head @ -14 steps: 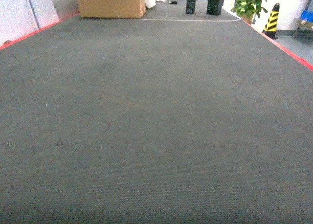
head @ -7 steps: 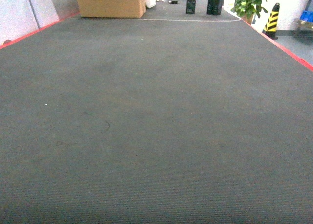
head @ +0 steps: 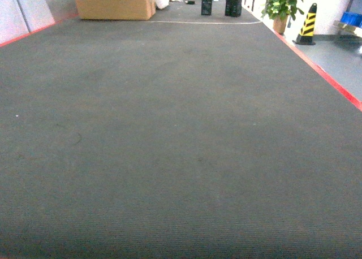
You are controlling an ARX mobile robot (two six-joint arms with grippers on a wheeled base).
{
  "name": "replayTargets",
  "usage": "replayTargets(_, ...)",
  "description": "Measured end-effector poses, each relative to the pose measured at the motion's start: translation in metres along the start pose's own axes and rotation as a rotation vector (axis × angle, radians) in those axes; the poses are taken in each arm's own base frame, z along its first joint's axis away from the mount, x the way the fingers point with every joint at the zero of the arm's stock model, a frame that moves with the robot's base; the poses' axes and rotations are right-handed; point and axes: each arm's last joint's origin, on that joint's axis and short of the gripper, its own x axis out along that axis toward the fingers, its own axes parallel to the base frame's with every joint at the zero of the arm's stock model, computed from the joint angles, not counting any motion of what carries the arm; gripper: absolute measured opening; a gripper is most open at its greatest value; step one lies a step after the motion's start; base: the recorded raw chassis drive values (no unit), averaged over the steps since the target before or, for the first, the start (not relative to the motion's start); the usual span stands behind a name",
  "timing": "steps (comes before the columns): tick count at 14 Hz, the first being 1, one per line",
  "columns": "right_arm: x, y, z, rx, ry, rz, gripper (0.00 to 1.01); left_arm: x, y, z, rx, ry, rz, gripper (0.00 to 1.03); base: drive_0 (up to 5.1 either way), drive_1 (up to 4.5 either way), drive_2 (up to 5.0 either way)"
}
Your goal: Sort blue parts and orange caps into right shelf containers
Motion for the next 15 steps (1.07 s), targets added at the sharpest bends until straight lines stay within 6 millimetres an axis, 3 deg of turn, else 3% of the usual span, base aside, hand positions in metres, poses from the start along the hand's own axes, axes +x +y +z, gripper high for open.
replayTargets(15, 0.0, -0.0002, -0.0001, 0.0, 0.001, -0.004, 0.43, 0.0004, 0.0001, -0.0005, 0.0, 0.004, 0.001, 0.45, 5.0, -2.46, -2.5)
